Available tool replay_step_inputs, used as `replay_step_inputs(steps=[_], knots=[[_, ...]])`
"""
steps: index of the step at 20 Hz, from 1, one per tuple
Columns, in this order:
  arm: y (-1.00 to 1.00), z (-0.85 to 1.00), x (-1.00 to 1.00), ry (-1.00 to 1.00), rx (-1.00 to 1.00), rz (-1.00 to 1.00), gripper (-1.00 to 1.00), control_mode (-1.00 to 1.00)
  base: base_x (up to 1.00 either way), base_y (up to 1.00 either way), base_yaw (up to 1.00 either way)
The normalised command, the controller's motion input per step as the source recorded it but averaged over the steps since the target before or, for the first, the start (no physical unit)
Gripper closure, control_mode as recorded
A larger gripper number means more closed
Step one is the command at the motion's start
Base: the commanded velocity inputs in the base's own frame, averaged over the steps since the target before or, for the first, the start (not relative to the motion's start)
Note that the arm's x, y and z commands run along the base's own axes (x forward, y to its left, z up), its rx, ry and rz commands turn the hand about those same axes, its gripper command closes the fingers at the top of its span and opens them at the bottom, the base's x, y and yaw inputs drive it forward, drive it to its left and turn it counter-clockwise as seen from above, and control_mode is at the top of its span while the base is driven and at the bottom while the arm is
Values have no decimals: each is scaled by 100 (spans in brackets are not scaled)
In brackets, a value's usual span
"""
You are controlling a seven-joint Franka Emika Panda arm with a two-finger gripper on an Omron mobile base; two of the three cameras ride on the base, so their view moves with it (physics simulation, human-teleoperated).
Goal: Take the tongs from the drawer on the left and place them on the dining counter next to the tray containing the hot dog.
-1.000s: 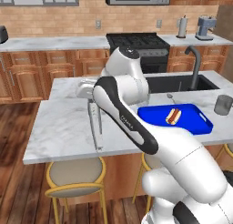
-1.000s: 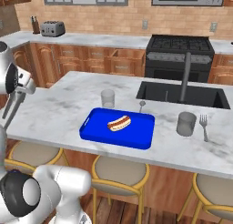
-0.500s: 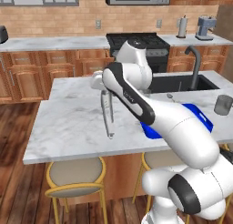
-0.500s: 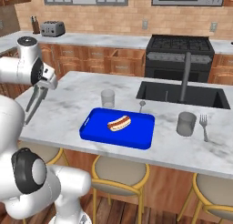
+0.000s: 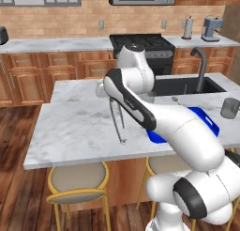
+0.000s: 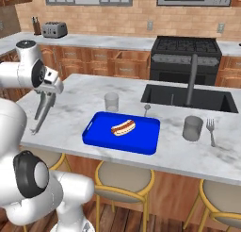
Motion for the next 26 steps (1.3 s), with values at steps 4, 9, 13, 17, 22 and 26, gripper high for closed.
replay_step_inputs(steps=[4, 9, 13, 17, 22, 26], knots=[[-67, -7, 8, 0, 0, 0, 100, -100, 0, 0, 0], [-23, 0, 9, 1, 0, 0, 100, -100, 0, 0, 0], [0, -15, 10, 2, 0, 0, 100, -100, 0, 0, 0], [-4, -20, 13, 1, 0, 0, 100, -100, 0, 0, 0], [-34, -21, 16, 0, 0, 0, 100, -100, 0, 0, 0], [-33, -13, 10, 0, 0, 0, 100, -100, 0, 0, 0]])
